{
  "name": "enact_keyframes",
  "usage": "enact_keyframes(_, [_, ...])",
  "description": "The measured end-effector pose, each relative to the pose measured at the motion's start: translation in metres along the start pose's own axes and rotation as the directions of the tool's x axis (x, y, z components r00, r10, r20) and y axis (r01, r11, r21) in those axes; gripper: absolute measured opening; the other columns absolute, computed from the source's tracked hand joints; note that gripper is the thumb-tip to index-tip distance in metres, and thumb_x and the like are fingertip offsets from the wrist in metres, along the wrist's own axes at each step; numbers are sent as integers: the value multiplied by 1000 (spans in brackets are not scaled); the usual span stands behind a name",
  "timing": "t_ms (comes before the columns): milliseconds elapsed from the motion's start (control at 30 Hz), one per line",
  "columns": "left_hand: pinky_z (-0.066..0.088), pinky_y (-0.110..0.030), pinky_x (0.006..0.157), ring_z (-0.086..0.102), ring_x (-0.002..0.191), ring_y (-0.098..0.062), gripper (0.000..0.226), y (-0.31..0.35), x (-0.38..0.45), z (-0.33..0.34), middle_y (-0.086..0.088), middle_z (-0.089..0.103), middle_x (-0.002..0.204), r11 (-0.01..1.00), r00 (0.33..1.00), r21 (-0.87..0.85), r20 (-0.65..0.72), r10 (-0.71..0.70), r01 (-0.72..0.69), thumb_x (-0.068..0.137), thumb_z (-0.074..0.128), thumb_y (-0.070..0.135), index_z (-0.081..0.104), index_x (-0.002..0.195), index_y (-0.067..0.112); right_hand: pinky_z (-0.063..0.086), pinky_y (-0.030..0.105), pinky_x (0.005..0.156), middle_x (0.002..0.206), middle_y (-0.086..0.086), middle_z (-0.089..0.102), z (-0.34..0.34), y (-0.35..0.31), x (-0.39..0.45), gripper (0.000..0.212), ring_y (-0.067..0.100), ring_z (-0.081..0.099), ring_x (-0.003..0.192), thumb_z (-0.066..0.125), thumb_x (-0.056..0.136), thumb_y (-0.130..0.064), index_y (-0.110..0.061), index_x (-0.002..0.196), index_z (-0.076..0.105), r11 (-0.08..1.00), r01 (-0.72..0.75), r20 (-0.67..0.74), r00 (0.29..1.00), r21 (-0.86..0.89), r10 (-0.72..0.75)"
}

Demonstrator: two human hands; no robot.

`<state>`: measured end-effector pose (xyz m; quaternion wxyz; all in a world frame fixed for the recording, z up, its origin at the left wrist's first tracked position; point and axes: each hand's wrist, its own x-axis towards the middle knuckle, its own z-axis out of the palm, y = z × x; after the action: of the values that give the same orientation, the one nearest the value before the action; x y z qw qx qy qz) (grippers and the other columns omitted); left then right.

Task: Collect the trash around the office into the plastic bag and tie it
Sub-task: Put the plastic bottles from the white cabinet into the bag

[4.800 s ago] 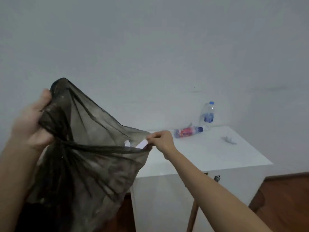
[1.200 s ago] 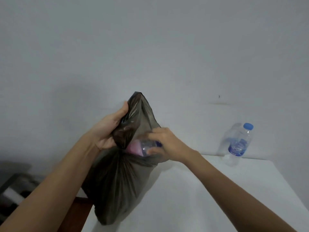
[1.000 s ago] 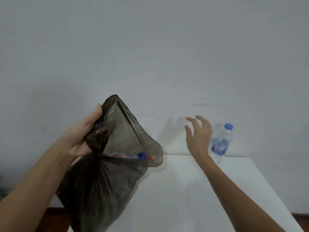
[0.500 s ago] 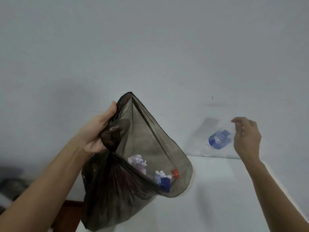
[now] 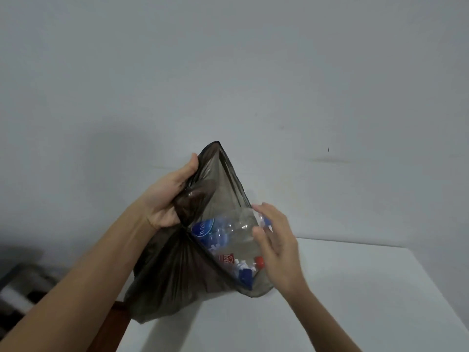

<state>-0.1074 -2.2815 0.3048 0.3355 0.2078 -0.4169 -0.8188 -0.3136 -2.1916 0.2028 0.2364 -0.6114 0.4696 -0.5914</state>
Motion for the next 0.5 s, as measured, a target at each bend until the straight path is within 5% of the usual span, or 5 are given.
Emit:
enact_keyframes(100, [67, -33, 53, 78, 59, -23, 66, -1, 0, 0, -15, 80, 71, 999, 1000, -32, 4, -31, 31, 34, 106, 32, 79, 85, -1, 28, 16, 112, 148, -16, 39, -6, 40, -9, 47, 0, 31, 140, 50, 96, -32, -40, 141, 39, 993, -61, 14, 998, -105, 63])
enact_keyframes(200, [67, -42, 82, 79, 92, -34, 53, 7, -10, 0, -27, 79, 100, 992, 993, -92, 83, -79, 87, 77, 89, 30, 74, 109, -10, 24, 30, 117, 152, -16, 31, -9, 73, -12, 45, 1, 26, 141, 41, 99, -36, -37, 143, 30, 962, -256, -95, 964, -92, 247])
enact_keyframes(333, [65, -41, 89, 78, 100, -33, 54, 4, -14, -7, -27, 78, 107, 979, 987, -161, 119, -103, 122, 84, 82, 33, 71, 115, -9, 33, 37, 112, 151, 4, 34, -11, 110, -17, 52, 21, 37, 137, 44, 99, -38, -21, 146, 31, 769, -639, -90, 767, -17, 635])
enact_keyframes(400, [50, -47, 111, 64, 125, -42, 59, 1, -16, -2, -36, 64, 132, 975, 976, -201, 211, -52, 95, 107, 47, 35, 52, 135, -17, 53, 37, 93, 126, 7, 61, -14, 119, -19, 43, 24, 61, 112, 59, 92, -38, -15, 127, 55, 693, -715, 21, 695, -93, 719])
enact_keyframes(500, [43, -48, 117, 57, 133, -43, 64, 1, -16, -7, -38, 56, 140, 986, 979, -160, 201, -16, 49, 110, 36, 37, 43, 141, -19, 53, 28, 62, 74, 5, 71, -23, 110, -12, 20, 20, 65, 66, 57, 86, -3, -15, 75, 70, 705, -630, -22, 750, -326, 661])
